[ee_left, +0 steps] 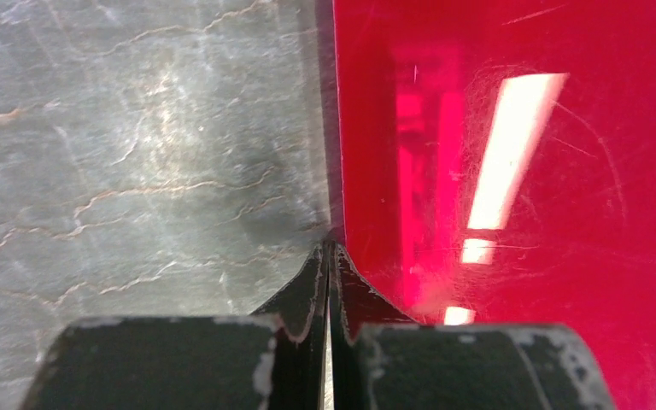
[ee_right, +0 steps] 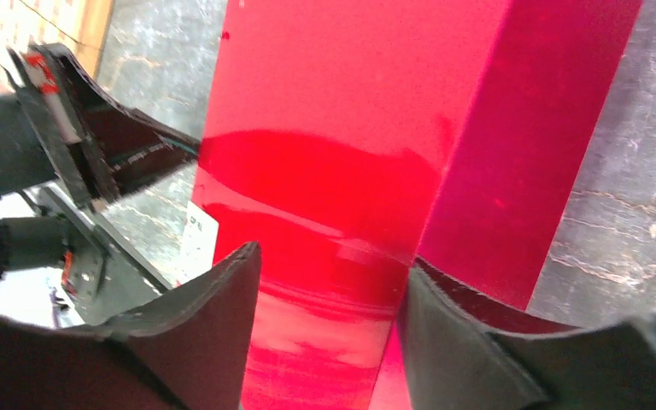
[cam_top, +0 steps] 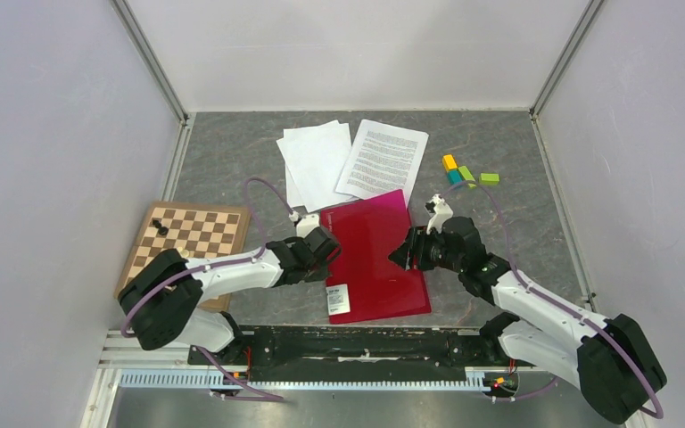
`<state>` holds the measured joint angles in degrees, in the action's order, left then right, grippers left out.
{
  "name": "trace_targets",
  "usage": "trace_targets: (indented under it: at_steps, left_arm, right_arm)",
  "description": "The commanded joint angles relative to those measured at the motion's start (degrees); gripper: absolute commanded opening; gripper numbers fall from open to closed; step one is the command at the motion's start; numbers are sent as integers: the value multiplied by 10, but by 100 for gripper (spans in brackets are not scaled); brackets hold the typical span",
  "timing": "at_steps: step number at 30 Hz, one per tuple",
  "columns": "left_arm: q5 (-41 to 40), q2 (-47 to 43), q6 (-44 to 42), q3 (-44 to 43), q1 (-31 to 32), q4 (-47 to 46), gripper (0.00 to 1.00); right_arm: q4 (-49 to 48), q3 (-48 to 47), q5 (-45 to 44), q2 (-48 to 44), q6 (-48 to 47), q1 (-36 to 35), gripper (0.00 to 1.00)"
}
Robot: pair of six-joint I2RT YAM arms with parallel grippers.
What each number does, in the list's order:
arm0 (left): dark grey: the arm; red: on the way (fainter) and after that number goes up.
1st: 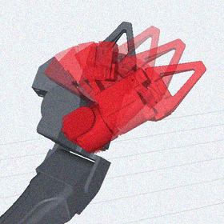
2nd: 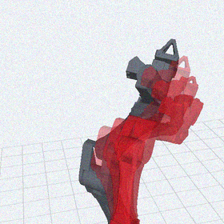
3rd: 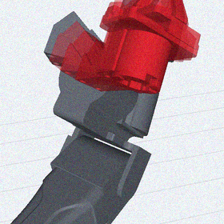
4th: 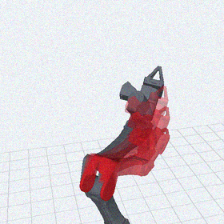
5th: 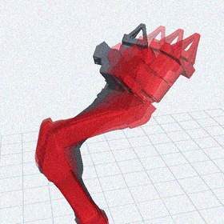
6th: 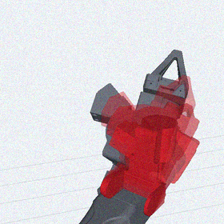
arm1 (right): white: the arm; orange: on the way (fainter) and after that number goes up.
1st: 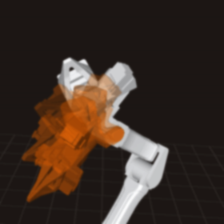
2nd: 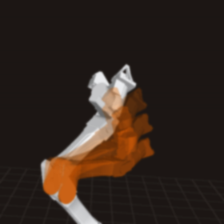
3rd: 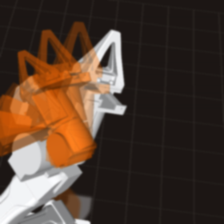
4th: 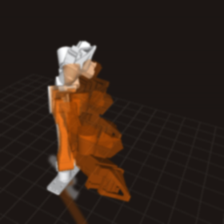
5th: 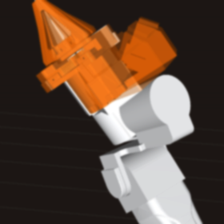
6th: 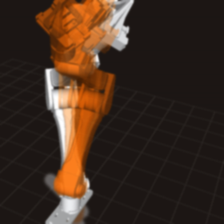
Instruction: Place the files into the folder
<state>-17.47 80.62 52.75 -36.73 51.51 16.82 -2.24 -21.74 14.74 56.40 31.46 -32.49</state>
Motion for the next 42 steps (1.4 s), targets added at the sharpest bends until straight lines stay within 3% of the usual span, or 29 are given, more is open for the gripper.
trace_targets:
  at_steps: [1,4,9,12,16,23,29,42]
  left_arm:
    - [-4,-23,-24,-43,1,78,8]
    - [-13,-46,-36,-83,-4,107,21]
    - [4,-49,-64,-175,-22,124,51]
    - [14,-5,-85,-274,-28,133,65]
    - [0,105,-106,-459,-28,178,72]
    - [-34,240,-117,-618,-27,215,73]
    - [-43,270,-122,-628,-25,216,69]
    - [-20,292,-130,-655,-24,226,46]
  right_arm:
    - [-20,-32,31,-1,16,-4,48]
    - [-27,-39,34,-1,23,-5,27]
    - [-29,-57,36,2,27,-5,3]
    - [-21,-73,38,3,23,-5,0]
    - [-7,-94,30,6,20,-6,0]
    - [21,-117,4,3,14,-7,0]
    - [50,-125,-14,-6,7,-9,0]
    - [71,-154,-40,-11,-7,-21,0]
